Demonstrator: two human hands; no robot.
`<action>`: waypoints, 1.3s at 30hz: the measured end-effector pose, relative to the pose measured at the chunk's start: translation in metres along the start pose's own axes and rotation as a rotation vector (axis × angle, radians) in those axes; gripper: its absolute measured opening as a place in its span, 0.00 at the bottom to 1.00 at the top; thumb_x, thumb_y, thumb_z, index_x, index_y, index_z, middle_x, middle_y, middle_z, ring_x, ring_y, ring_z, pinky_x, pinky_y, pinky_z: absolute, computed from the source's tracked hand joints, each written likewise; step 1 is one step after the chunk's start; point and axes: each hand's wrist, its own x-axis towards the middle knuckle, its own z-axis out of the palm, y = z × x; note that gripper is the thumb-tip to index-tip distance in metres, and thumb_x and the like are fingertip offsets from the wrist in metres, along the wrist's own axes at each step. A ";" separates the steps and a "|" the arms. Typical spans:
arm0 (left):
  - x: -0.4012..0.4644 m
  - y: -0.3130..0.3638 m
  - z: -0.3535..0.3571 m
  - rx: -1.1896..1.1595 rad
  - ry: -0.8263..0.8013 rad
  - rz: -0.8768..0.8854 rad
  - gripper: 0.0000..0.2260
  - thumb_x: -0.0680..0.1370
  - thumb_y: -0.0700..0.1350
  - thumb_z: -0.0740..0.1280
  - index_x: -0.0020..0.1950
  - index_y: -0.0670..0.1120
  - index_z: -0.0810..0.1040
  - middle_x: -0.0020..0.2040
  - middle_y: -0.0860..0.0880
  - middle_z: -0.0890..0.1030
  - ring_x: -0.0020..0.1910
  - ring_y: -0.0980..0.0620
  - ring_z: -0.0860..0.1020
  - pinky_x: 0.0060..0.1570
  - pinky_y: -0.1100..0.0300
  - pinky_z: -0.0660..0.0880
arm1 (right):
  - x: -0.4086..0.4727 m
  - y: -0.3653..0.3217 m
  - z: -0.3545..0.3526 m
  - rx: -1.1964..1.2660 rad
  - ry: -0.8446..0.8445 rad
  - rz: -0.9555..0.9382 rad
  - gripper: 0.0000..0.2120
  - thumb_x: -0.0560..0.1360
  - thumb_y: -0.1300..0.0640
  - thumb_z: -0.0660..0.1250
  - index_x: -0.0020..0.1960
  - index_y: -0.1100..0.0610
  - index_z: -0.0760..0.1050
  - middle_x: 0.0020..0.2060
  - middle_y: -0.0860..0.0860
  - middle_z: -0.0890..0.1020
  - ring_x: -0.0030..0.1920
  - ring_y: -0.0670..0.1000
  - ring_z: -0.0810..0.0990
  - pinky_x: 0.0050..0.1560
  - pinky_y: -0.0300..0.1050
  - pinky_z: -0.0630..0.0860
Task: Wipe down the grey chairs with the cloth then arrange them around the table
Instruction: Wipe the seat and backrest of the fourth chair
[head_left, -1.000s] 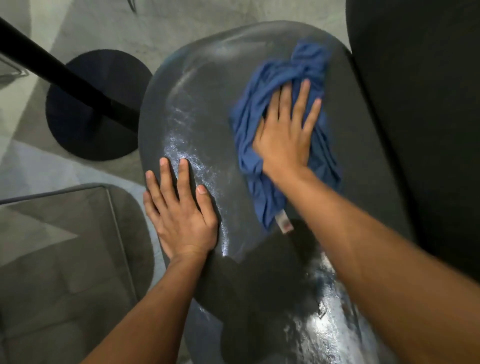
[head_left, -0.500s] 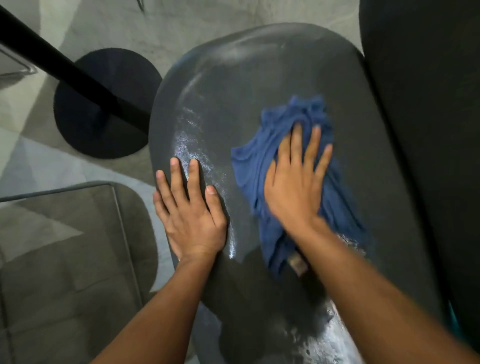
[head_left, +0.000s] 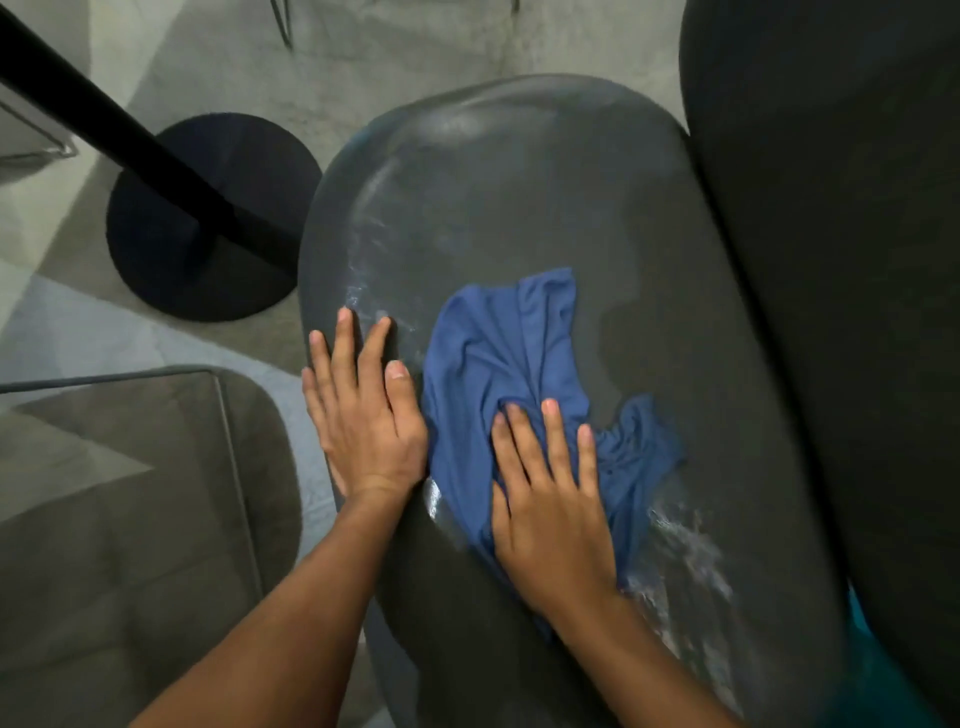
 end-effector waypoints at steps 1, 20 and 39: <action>-0.001 0.000 -0.003 -0.046 0.000 -0.007 0.23 0.84 0.53 0.52 0.79 0.52 0.67 0.83 0.51 0.60 0.83 0.48 0.51 0.80 0.42 0.48 | -0.016 0.001 -0.001 0.021 -0.020 -0.002 0.28 0.83 0.47 0.50 0.81 0.55 0.59 0.81 0.50 0.60 0.82 0.58 0.49 0.79 0.63 0.51; -0.081 0.003 -0.016 0.469 -0.388 0.446 0.33 0.83 0.67 0.47 0.83 0.51 0.57 0.84 0.49 0.54 0.82 0.43 0.53 0.80 0.45 0.51 | -0.045 0.075 -0.021 0.499 0.383 0.217 0.16 0.80 0.62 0.62 0.66 0.57 0.78 0.62 0.54 0.77 0.69 0.58 0.74 0.68 0.61 0.71; -0.024 0.092 0.041 0.461 -0.320 0.225 0.33 0.83 0.67 0.47 0.82 0.48 0.60 0.85 0.45 0.44 0.82 0.37 0.45 0.77 0.31 0.42 | -0.050 0.066 0.005 0.187 0.278 0.284 0.25 0.83 0.52 0.54 0.78 0.61 0.65 0.76 0.55 0.69 0.79 0.55 0.61 0.76 0.62 0.62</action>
